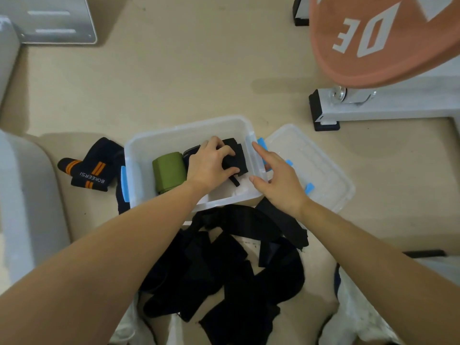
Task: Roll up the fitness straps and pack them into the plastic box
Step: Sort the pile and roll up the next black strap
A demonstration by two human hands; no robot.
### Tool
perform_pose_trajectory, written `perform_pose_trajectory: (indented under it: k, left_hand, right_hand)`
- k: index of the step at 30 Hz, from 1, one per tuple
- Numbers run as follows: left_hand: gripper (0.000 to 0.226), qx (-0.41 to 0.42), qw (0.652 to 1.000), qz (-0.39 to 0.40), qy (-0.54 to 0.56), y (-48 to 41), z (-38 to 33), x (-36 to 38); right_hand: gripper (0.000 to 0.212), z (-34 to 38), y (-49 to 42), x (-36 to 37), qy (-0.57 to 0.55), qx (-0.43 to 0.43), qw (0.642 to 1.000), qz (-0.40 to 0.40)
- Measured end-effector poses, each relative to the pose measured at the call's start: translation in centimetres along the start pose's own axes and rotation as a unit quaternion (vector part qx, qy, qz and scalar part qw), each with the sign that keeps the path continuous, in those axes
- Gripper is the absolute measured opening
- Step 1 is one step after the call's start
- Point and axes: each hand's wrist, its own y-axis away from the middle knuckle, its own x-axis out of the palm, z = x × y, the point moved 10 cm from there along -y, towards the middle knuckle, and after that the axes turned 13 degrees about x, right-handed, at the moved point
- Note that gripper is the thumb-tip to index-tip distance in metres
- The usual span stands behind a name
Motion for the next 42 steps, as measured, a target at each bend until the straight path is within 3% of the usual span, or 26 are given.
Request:
perform_pose_trajectory:
  k: [3, 6, 12, 16, 19, 23, 26, 29, 33, 38, 42]
  left_hand:
    - [0.045, -0.004, 1.0, 0.007, -0.001, 0.1, -0.1, 0.4]
    - [0.046, -0.012, 0.998, 0.017, 0.064, 0.2, 0.7, 0.7]
    - [0.045, 0.019, 0.987, 0.103, 0.119, 1.9, 0.3, -0.9]
    - [0.029, 0.043, 0.994, -0.008, 0.101, 6.2, -0.7, -6.7]
    - [0.012, 0.125, 0.986, -0.097, 0.054, 10.7, -4.0, -10.8]
    - [0.013, 0.227, 0.972, -0.047, 0.023, 16.3, -7.2, -8.9]
    - [0.035, 0.141, 0.987, 0.067, -0.031, 19.0, -5.4, -4.4]
    - [0.062, -0.012, 0.985, 0.16, -0.065, 21.7, -1.7, -1.5]
    - [0.054, -0.062, 0.986, 0.154, 0.014, 23.6, 0.1, -1.0]
    - [0.047, -0.157, 0.97, 0.178, 0.055, 24.8, 1.5, -1.6]
    - [0.041, -0.192, 0.96, 0.134, 0.15, 24.4, 1.0, -3.7]
  right_hand:
    - [0.075, -0.1, 0.1, 0.1, -0.002, 0.001, 1.0, 0.003]
    - [0.075, 0.1, 0.0, 0.1, -0.005, 0.001, 1.0, 0.008]
    - [0.07, 0.6, 1.2, -0.7, -0.022, 0.01, 0.999, 0.028]
    - [0.053, -0.9, 4.0, -2.9, -0.025, 0.004, 0.999, -0.041]
    - [0.037, -4.2, 6.2, -3.4, 0.039, 0.024, 0.994, -0.095]
    - [0.074, -9.9, 7.8, 0.1, 0.211, 0.093, 0.972, 0.032]
    - [0.082, -12.2, 8.8, 1.1, 0.231, 0.138, 0.961, 0.067]
    - [0.055, -12.7, 8.8, -0.2, 0.21, 0.146, 0.966, 0.024]
    - [0.014, -12.7, 8.7, -3.8, 0.117, 0.205, 0.972, 0.001]
    - [0.023, -10.2, 9.6, -8.2, 0.071, 0.226, 0.971, 0.035]
    - [0.013, -7.1, 11.0, -11.5, 0.078, 0.187, 0.979, 0.011]
